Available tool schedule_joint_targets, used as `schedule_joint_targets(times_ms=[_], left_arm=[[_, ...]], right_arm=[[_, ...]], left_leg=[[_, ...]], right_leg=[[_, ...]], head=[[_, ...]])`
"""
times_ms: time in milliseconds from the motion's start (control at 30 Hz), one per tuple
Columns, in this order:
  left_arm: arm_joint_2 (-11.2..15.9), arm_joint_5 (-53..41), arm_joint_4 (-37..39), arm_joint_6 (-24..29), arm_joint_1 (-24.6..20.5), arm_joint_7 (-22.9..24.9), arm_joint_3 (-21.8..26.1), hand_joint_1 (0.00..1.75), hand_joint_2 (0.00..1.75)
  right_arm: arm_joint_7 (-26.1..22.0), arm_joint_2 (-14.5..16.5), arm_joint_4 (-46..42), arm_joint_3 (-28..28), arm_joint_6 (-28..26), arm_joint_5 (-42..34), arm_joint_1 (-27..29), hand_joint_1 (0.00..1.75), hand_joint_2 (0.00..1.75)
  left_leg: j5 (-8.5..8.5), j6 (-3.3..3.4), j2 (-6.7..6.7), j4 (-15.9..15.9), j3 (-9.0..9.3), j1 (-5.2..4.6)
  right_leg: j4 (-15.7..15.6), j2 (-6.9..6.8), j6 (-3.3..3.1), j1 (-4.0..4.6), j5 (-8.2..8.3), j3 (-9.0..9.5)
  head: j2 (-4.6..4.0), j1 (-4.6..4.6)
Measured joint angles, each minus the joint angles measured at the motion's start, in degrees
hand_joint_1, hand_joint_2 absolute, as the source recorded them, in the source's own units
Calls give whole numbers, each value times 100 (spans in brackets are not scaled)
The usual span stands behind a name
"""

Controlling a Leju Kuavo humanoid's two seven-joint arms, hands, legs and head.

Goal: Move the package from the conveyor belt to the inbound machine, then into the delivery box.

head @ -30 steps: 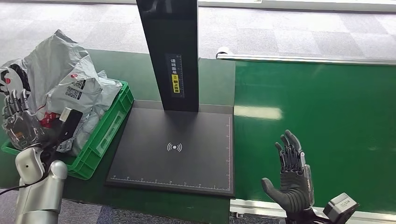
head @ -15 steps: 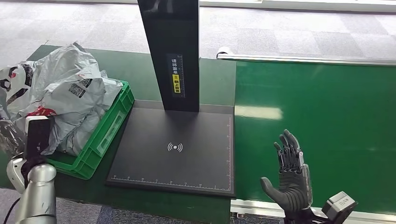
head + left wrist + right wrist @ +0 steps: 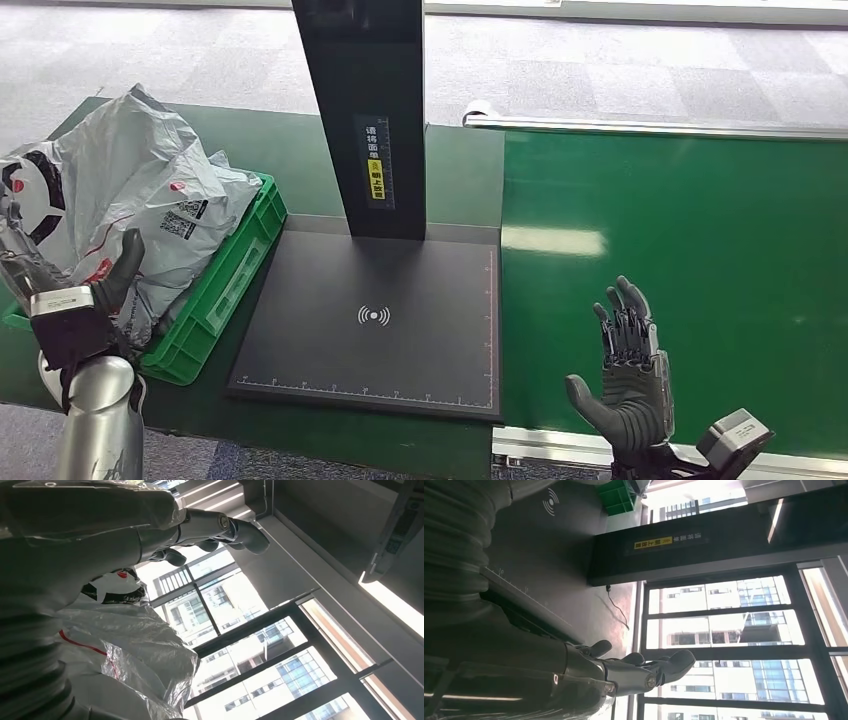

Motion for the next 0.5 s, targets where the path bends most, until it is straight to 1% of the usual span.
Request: schedule_joint_targets(times_ms=[100,200,267,400,467,500], left_arm=[[-13,47,-49,-24,7,-28,-35,0,175],[-38,304,-175,-238,49,-149,-104,0,175],[-72,593,-362,-561,127,-183,-217,0,175],[-158,1360,-828,-1515,353,-182,-510,0,175],[-204,1485,-1034,-1829,459,-151,-648,0,175],[-216,1478,-1079,-1880,483,-140,-681,0,175]], right_arm=[[0,-9,1,1,-9,-5,0,0,175],[1,-13,2,2,-82,-66,2,0,175],[6,-15,1,1,-123,-111,9,0,175],[19,-19,10,-1,-137,-156,33,0,175],[15,-25,26,-2,-155,-163,41,0,175],[13,-26,32,-2,-161,-164,42,0,175]], left_leg=[[0,0,0,0,0,-1],[0,0,0,1,0,-3],[0,0,0,1,0,-3],[-2,1,0,1,-1,-3],[-2,1,1,1,-1,-3],[-2,1,1,1,-1,-3]], right_leg=[[0,0,0,-1,0,0],[0,0,0,-3,0,-1],[0,0,1,-4,0,-1],[-1,0,1,-4,0,-2],[-1,0,1,-4,0,-3],[-1,0,1,-4,0,-3]], head=[[0,0],[0,0],[0,0],[0,-1],[0,-1],[0,-1]])
